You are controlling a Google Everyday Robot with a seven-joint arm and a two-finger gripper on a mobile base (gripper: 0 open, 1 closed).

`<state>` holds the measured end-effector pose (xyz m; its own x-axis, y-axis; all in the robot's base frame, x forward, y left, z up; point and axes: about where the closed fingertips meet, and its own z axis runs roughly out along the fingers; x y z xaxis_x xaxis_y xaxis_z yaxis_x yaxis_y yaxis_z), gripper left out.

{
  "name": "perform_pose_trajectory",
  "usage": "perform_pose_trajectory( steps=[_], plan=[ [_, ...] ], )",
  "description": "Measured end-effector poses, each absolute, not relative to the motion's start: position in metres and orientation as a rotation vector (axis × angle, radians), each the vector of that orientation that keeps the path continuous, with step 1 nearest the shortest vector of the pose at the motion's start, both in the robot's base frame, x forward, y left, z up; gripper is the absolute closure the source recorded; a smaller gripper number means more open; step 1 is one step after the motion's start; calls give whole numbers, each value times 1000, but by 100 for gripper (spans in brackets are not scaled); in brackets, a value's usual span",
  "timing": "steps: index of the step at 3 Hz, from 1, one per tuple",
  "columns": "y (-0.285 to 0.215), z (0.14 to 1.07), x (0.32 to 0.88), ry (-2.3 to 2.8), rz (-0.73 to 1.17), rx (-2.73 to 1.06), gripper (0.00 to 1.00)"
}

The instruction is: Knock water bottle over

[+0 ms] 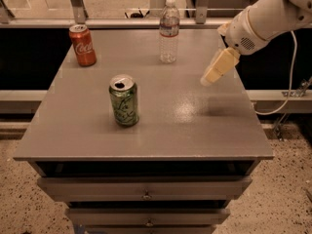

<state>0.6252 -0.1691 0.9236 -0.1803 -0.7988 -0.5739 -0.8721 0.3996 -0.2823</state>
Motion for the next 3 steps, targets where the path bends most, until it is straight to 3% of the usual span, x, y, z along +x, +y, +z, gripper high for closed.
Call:
perform_pose_trajectory(
  steps=[3],
  plan=[
    [-140, 916, 739, 1785, 339, -1163, 0]
  ],
)
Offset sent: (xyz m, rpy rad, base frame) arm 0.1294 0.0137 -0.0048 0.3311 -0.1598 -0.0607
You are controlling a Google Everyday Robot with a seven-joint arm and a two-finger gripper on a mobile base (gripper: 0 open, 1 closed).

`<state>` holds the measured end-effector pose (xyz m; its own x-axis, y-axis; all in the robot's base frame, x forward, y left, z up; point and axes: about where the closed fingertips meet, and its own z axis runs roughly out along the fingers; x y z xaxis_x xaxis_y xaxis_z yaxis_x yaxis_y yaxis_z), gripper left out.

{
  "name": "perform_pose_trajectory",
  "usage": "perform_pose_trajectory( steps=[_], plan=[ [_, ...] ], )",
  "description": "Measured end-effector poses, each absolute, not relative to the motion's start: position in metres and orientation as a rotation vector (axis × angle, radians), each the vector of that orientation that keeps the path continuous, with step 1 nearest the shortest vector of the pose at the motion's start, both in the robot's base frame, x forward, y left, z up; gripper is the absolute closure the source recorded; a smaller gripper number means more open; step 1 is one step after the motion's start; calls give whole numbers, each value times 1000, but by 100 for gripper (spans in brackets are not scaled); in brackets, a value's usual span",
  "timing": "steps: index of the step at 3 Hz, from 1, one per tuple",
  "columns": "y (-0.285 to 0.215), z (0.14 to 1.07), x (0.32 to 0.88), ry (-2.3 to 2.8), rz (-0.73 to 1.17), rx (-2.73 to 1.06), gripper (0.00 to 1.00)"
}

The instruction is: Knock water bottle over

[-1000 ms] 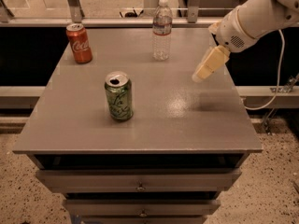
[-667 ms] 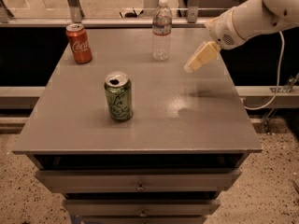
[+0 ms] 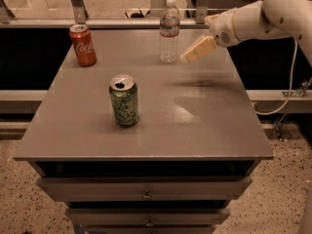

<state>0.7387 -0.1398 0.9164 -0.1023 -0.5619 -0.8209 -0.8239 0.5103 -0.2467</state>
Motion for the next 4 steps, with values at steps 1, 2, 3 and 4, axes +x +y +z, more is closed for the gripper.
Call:
perform_pose_trajectory(
  steps=[1, 2, 3, 4],
  plan=[
    [-116, 914, 757, 1722, 446, -1110, 0],
    [-76, 910, 772, 1642, 574, -1092, 0],
    [-35, 912, 772, 1555, 689, -1106, 0],
    [-20, 915, 767, 1522, 731, -1119, 0]
  ],
)
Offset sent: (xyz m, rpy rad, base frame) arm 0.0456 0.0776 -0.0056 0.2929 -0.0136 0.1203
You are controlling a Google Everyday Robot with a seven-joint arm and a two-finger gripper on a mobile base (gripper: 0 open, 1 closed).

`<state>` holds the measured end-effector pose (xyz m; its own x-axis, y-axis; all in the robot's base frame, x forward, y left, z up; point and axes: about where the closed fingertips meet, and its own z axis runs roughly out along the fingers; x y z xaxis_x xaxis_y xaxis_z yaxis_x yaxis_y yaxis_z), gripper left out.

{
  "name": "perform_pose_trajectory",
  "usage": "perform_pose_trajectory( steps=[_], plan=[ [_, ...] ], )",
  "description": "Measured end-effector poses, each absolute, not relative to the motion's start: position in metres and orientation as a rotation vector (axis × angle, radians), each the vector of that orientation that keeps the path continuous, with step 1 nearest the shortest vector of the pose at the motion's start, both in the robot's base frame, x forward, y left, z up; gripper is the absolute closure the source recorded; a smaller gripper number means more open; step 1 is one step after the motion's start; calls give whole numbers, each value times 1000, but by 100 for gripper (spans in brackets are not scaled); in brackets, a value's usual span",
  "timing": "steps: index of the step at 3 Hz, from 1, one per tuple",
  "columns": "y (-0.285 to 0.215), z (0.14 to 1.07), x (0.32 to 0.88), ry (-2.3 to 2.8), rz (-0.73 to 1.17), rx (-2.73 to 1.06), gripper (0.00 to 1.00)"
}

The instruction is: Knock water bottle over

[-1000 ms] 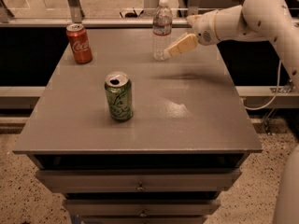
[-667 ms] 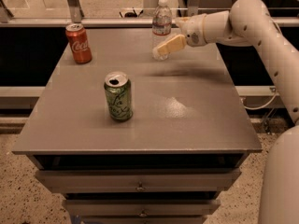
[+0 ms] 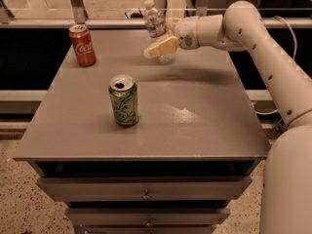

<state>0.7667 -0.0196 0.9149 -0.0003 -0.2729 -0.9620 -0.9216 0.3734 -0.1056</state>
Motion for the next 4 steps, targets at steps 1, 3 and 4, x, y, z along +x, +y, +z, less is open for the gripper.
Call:
perform_pose_trajectory(
  steps=[1, 3, 4],
  plan=[
    [-2, 920, 744, 1495, 793, -1139, 0],
    [16, 901, 710, 1528, 874, -1186, 0],
    [20, 892, 707, 1546, 883, -1207, 0]
  ],
)
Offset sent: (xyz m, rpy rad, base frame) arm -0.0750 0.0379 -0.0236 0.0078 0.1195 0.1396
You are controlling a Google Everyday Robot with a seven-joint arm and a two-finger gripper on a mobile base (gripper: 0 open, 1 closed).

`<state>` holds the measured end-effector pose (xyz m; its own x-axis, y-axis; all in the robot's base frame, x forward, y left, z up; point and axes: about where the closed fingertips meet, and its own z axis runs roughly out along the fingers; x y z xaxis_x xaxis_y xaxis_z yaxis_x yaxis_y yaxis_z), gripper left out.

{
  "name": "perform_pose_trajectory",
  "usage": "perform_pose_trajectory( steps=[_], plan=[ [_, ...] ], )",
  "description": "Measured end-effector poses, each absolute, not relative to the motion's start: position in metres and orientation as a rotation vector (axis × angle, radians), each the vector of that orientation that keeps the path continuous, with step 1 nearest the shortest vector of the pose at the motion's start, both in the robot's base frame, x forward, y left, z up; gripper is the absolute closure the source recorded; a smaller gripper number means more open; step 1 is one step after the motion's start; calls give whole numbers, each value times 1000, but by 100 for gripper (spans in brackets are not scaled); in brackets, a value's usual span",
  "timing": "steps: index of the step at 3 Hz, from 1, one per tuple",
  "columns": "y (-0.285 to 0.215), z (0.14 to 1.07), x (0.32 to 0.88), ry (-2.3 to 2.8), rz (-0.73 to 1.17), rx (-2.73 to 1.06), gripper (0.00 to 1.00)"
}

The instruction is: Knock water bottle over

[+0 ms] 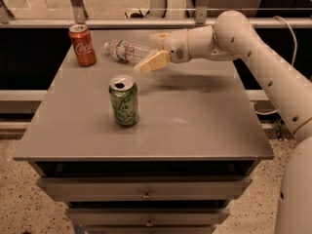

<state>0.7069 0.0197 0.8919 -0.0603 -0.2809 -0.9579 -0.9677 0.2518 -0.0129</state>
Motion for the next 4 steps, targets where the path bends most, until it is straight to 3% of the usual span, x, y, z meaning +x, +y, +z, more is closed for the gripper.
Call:
perform_pose_trajectory(
  steps=[2, 3, 4],
  plan=[
    [17, 890, 710, 1554, 871, -1206, 0],
    [-7, 895, 716, 1569, 814, -1179, 0],
    [-64, 910, 723, 1606, 679, -1116, 0]
  ],
)
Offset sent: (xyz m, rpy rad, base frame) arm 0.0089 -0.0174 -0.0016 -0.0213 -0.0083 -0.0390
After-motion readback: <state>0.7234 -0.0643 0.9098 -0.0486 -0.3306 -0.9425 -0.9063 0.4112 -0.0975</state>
